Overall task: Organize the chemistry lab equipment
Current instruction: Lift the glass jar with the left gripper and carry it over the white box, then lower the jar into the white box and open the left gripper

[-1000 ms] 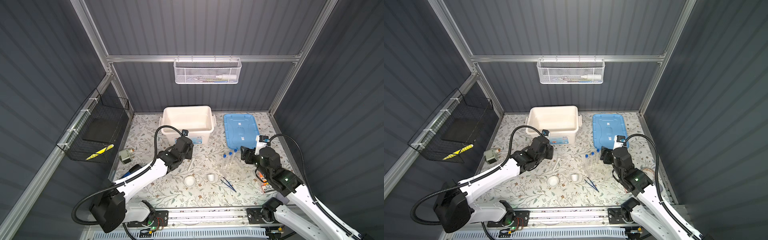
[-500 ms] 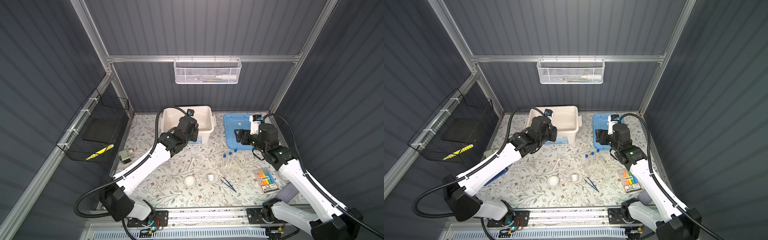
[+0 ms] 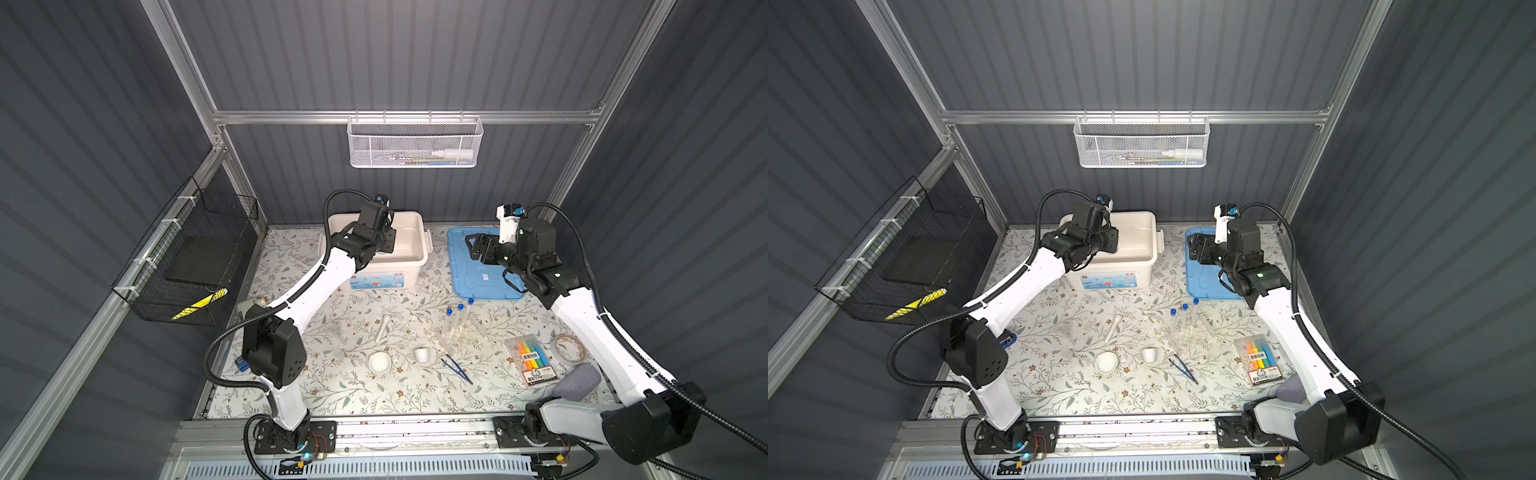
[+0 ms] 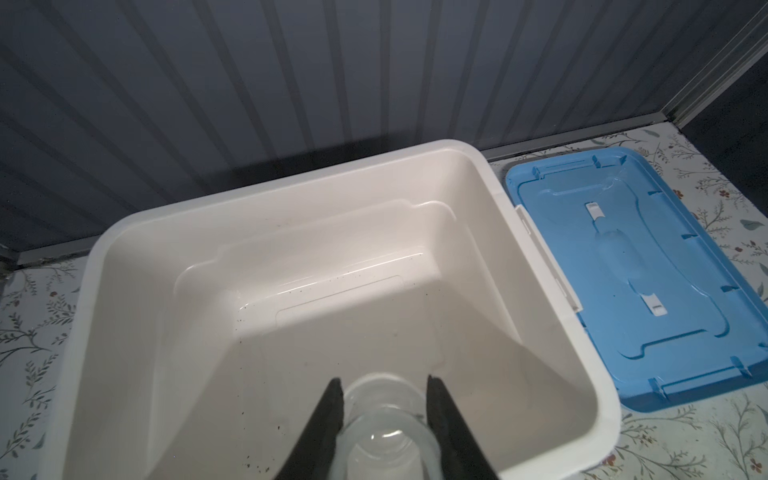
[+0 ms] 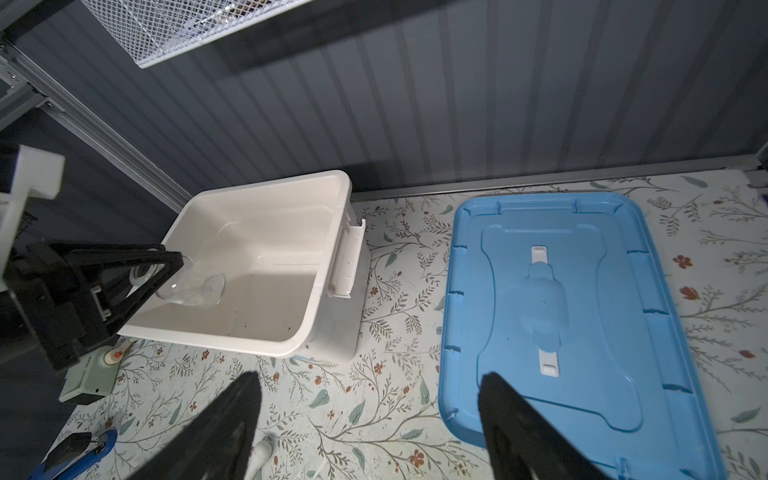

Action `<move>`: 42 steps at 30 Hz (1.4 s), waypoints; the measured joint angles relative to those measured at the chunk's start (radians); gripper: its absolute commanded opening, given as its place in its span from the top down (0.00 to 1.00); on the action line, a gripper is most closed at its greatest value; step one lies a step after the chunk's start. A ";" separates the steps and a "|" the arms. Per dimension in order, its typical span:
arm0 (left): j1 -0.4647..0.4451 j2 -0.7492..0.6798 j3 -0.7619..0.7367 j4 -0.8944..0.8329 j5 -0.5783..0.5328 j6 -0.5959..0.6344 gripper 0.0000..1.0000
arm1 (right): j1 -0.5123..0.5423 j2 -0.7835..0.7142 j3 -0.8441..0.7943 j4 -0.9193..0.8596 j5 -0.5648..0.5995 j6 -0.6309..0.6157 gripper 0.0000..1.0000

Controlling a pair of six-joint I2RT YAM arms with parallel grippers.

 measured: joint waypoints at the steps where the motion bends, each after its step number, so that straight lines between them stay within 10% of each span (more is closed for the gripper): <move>1: 0.007 0.018 0.003 0.017 0.024 0.007 0.77 | -0.006 0.007 0.000 -0.003 -0.007 -0.002 0.14; 19: 0.069 0.327 0.193 0.160 0.345 0.188 0.78 | -0.076 0.104 -0.023 0.010 -0.115 -0.008 0.15; 42: 0.089 0.473 0.313 0.090 0.422 0.393 0.77 | -0.096 0.138 -0.026 0.011 -0.115 -0.024 0.16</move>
